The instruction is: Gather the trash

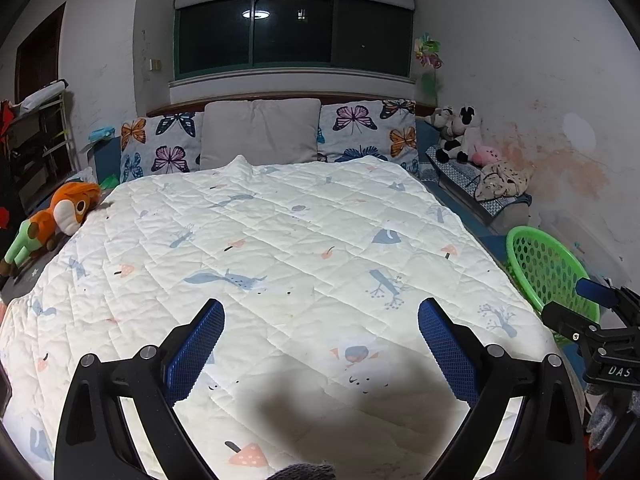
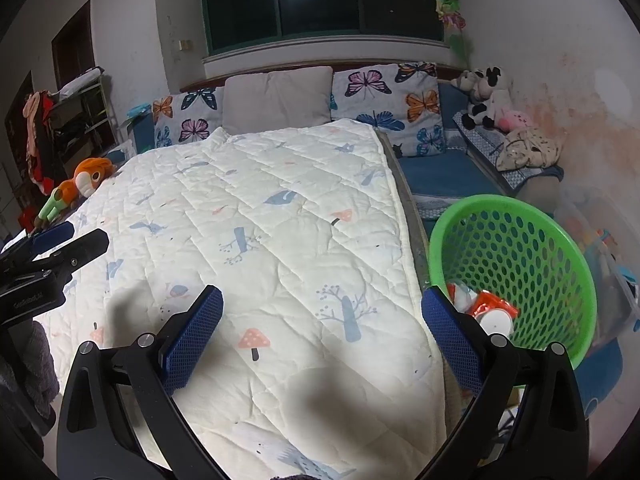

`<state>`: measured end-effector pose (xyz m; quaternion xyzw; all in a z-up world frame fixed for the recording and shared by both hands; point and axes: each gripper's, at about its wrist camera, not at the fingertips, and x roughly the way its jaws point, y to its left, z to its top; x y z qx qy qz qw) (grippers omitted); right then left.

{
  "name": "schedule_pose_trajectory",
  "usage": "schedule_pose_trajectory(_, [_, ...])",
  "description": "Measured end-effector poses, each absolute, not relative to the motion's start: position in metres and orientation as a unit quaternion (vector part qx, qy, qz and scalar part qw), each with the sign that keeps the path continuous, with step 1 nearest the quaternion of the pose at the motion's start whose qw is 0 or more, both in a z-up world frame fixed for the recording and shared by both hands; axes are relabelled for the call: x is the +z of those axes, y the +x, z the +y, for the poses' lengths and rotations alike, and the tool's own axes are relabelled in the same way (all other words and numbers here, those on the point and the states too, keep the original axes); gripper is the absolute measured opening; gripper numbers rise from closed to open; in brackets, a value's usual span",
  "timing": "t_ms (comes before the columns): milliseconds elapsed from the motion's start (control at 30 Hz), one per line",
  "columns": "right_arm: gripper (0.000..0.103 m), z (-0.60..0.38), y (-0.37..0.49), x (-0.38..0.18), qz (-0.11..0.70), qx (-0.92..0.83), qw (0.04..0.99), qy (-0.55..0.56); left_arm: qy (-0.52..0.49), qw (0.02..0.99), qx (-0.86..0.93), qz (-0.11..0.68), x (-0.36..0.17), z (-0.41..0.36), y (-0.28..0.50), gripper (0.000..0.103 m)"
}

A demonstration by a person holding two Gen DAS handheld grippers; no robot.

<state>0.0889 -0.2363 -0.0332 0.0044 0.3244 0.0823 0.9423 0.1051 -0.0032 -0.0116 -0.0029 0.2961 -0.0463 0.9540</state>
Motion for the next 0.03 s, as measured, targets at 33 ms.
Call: schedule_pose_trajectory(33, [0.099, -0.2363, 0.0889, -0.0332, 0.324, 0.082, 0.942, 0.004, -0.004, 0.954, -0.046, 0.296, -0.0119, -0.0031, 0.1048, 0.094])
